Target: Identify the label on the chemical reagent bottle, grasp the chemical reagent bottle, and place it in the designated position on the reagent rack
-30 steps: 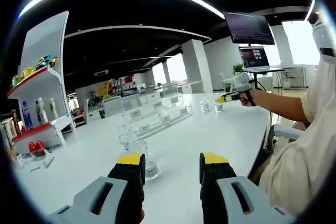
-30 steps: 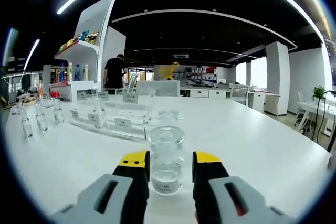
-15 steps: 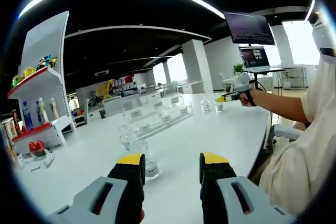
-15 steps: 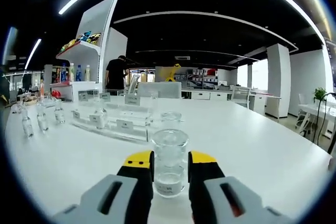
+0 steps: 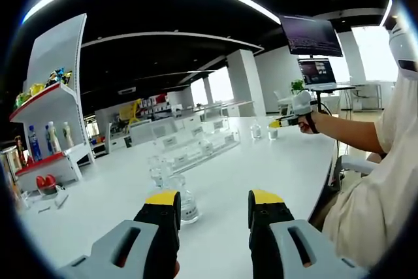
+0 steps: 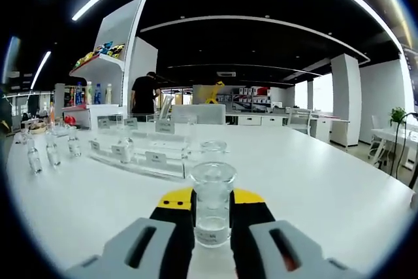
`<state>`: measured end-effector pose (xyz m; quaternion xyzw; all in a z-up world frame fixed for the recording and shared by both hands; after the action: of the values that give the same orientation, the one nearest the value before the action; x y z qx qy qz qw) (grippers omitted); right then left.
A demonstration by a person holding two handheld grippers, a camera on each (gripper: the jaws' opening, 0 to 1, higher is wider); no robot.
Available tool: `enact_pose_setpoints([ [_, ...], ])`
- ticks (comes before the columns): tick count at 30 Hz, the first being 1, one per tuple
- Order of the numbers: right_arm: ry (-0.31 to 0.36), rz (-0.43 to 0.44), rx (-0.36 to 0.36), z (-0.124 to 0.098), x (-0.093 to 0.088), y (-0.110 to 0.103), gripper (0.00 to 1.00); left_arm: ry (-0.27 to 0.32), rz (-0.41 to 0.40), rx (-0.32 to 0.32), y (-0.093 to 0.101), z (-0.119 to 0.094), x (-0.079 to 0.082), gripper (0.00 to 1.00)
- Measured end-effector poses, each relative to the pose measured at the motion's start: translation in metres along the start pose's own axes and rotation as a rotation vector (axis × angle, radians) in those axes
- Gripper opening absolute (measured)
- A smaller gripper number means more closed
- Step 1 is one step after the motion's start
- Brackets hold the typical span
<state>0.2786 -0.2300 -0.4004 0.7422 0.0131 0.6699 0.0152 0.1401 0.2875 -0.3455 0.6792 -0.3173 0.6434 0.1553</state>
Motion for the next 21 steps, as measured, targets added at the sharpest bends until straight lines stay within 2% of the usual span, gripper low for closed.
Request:
enact_pose_setpoints([
  [21,0.005,0.001,0.008,0.0003,-0.0008,0.0013,0.19,0.000,0.001,0.001,0.0002,0.0004,0.0002,0.42],
])
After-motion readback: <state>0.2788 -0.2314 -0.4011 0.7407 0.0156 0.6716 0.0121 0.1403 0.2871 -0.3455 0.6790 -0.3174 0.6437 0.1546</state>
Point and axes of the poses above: the point that each gripper's makers call its tool centre point, and the gripper's own axes: z roughly forward along the fingers, y roughly to its right, x roughly out of its top, the point moved 9 cm from there along -z, roughly backward along the fingers, and after that the axes turned 1 degree about y, right-handed, at the moved point
